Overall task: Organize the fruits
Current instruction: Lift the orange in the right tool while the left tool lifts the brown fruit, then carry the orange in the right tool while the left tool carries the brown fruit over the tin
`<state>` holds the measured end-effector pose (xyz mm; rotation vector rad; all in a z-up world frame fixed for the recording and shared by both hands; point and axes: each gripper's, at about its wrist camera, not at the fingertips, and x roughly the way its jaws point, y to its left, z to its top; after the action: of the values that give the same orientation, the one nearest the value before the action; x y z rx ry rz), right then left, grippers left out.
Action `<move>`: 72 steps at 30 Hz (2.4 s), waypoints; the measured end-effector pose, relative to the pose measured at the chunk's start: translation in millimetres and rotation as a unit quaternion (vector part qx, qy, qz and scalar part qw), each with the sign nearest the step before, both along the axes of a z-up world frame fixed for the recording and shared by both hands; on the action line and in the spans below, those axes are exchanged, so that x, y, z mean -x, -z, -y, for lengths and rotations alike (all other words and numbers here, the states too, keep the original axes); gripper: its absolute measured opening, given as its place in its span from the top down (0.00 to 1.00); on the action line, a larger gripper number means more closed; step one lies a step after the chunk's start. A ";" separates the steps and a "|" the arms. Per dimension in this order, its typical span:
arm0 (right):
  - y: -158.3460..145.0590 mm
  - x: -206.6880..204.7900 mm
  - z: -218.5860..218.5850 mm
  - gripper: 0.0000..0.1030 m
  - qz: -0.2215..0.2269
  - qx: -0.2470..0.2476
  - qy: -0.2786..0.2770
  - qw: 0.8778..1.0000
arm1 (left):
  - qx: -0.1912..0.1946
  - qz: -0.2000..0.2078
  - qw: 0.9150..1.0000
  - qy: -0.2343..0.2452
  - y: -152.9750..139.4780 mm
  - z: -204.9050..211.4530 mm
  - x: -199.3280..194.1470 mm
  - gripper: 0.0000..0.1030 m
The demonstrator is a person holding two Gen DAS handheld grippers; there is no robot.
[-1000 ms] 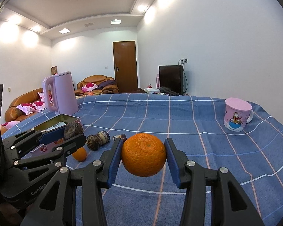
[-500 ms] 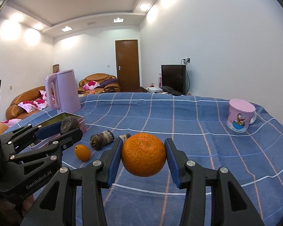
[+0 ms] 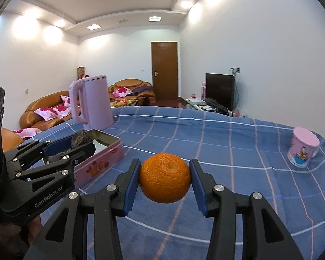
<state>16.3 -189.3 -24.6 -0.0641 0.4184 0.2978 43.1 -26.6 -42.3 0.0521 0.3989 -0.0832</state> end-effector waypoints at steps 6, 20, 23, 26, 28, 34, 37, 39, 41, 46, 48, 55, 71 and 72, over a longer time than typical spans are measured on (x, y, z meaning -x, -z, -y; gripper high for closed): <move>-1.3 -12.3 -25.3 0.54 -0.004 0.008 -0.021 1.000 | 0.005 -0.010 1.000 -0.024 3.0 -22.9 -9.2 0.61; -7.7 -49.0 -81.6 0.54 -0.019 0.028 -0.074 0.997 | 0.003 -0.029 0.997 -0.070 8.7 -73.1 -30.4 0.61; -6.8 -57.8 -91.8 0.54 -0.027 0.026 -0.083 0.996 | 0.001 -0.036 0.996 -0.076 10.5 -80.4 -36.0 0.61; -5.8 -65.5 -102.5 0.54 -0.033 0.027 -0.090 0.995 | -0.001 -0.042 0.996 -0.084 12.6 -89.9 -41.2 0.61; -4.6 -70.0 -110.8 0.54 -0.037 0.028 -0.097 0.994 | 0.001 -0.046 0.995 -0.086 13.3 -94.5 -44.1 0.61; 1.9 -85.7 -132.6 0.54 -0.052 0.034 -0.112 0.992 | -0.003 -0.060 0.993 -0.098 15.8 -108.8 -55.9 0.61; 6.9 -93.6 -142.5 0.54 -0.059 0.038 -0.117 0.991 | -0.004 -0.065 0.993 -0.104 15.8 -118.2 -62.5 0.61; 10.8 -98.0 -147.6 0.54 -0.065 0.038 -0.120 0.990 | -0.006 -0.070 0.992 -0.109 16.4 -123.1 -67.4 0.61; 15.6 -102.9 -153.1 0.54 -0.071 0.039 -0.122 0.989 | -0.006 -0.074 0.991 -0.111 16.3 -126.7 -71.6 0.61; 26.2 -112.5 -164.0 0.54 -0.085 0.040 -0.125 0.988 | -0.008 -0.084 0.990 -0.115 18.3 -136.5 -79.5 0.61; 28.9 -115.0 -167.3 0.54 -0.089 0.042 -0.126 0.987 | -0.009 -0.088 0.989 -0.116 19.6 -138.8 -83.1 0.61; 37.7 -122.9 -177.1 0.54 -0.099 0.048 -0.130 0.986 | -0.010 -0.106 0.988 -0.115 24.4 -143.7 -93.9 0.61; 51.8 -130.2 -188.1 0.54 -0.113 0.068 -0.131 0.983 | -0.023 -0.138 0.984 -0.110 35.4 -142.8 -106.3 0.61; 52.1 -130.3 -188.6 0.53 -0.113 0.070 -0.131 0.983 | -0.025 -0.138 0.984 -0.109 35.7 -142.0 -106.9 0.61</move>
<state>146.6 -0.7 -76.7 -0.2255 0.6573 0.5379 150.0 115.4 -78.0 0.0472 0.6819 0.1379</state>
